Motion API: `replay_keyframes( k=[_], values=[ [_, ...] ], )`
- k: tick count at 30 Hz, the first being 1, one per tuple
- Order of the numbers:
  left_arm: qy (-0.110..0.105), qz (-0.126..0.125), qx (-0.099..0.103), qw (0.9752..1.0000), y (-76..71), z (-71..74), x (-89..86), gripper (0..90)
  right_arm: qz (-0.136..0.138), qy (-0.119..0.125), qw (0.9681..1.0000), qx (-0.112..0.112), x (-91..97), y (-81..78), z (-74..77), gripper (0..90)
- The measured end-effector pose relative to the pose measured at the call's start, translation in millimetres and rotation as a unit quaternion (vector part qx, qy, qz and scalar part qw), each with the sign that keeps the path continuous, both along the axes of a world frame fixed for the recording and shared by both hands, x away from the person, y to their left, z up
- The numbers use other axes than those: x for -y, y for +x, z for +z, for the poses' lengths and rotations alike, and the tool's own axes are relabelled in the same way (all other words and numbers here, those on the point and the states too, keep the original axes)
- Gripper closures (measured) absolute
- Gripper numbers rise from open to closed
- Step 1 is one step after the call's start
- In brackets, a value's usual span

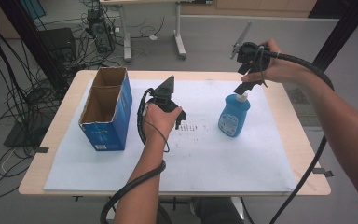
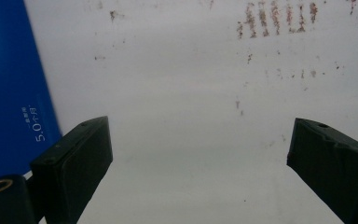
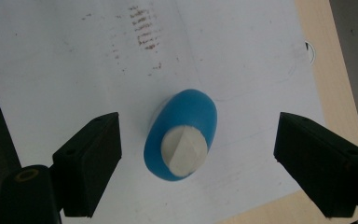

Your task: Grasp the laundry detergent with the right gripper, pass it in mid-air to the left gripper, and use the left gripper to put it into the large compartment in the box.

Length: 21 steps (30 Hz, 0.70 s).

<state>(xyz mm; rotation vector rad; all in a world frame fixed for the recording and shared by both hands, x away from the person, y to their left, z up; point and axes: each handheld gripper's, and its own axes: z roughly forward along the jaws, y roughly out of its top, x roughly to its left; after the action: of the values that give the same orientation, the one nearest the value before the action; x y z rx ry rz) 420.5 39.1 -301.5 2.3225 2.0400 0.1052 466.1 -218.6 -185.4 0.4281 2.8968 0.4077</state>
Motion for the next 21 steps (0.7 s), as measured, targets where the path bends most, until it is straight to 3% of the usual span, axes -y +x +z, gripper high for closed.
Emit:
replay_keyframes(
  k=[9,21],
  values=[
    [0.003,-0.004,0.004,1.0,-3.6,2.0,3.2,6.9,-0.023,0.017,0.9996,0.009,39.2,-14.2,3.6,14.2],
    [0.009,-0.006,0.009,0.9999,-5.2,5.7,6.3,6.8,-0.041,0.043,0.9982,0.011,80.4,-31.4,-10.9,13.3]
  ],
)
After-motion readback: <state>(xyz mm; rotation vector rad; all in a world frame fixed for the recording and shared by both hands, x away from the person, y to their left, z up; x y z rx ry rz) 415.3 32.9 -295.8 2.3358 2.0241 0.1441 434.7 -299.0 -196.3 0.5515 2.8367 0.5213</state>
